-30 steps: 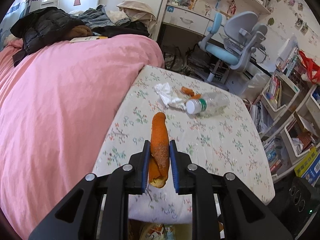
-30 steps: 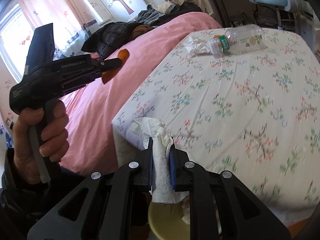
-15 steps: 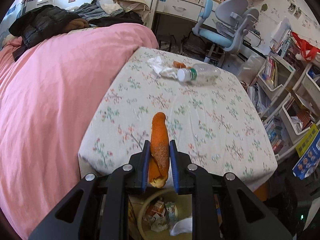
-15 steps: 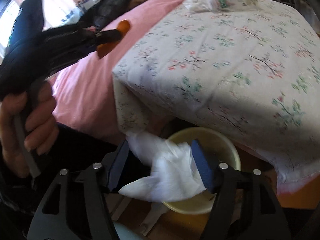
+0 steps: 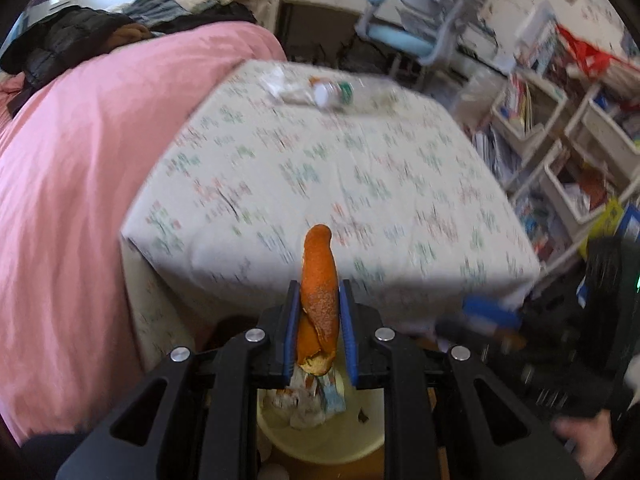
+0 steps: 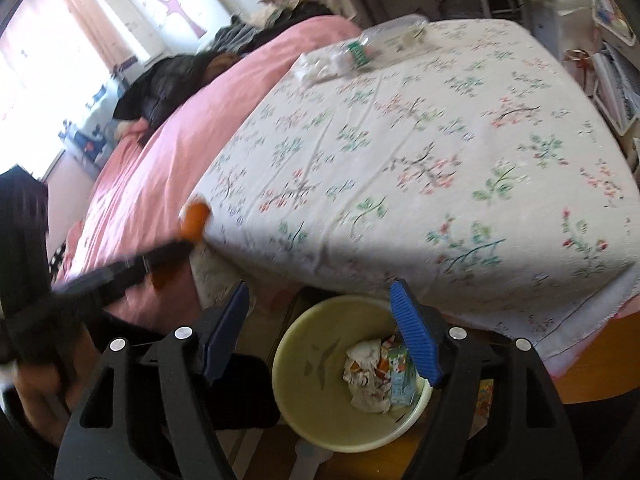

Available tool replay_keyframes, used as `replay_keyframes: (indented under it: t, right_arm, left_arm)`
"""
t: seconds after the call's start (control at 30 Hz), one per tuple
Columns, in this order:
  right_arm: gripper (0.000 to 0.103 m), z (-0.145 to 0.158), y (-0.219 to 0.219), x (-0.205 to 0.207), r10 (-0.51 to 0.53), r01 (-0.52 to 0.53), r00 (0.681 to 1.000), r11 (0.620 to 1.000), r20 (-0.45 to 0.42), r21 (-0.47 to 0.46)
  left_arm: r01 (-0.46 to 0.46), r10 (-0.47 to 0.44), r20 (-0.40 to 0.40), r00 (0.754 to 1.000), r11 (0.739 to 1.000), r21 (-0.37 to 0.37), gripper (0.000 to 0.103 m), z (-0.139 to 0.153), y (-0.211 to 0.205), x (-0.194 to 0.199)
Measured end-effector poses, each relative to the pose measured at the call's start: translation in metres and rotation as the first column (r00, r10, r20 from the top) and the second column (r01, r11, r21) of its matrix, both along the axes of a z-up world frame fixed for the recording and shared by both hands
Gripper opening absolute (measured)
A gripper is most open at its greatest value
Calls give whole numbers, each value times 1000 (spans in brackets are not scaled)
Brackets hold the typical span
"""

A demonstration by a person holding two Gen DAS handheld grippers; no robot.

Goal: Collect trash
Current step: 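Carry the orange snack stick over the yellow bucket and open the left gripper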

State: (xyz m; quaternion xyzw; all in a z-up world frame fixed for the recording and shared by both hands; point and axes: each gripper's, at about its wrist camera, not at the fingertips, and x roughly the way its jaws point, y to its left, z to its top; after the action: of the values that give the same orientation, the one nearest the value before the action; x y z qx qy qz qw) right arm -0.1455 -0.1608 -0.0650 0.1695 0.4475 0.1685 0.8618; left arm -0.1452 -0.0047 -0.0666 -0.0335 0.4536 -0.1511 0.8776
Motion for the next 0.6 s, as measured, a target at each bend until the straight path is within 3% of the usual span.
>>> replay_keyframes:
  t: [0.17,0.2,0.23,0.27,0.47,0.6]
  right_arm:
    - [72,6,-14,0,-43,42,999,999,23,19]
    - [72,7,-16,0,-50,49,998,999,26,23]
    - [73,7,-18,0,-57,56,998,998,27,28]
    - [73,7,-21,0,-63,62,998,998,28,33]
    - [74,8,-26,-1,-80,79,996,996,35,40]
    - [75,7,-26,0,-81,80,996,996,34,35]
  left_arm:
    - [66,-56,-128,990,995,73,23,-29,-22,-15]
    - [74,-59,-155,986,993,94,29,-35,-25,-17]
    - [73,-56,-159,986,992,106,47,-37,-26,-19]
    - [62,-45,-143,989,991,117,57,-35,-26,-21]
    - [-28,29,-34,999,999,47,66,-15,-9,-20]
    - [-109,109,56,992,994,1,72,-2,4,-24]
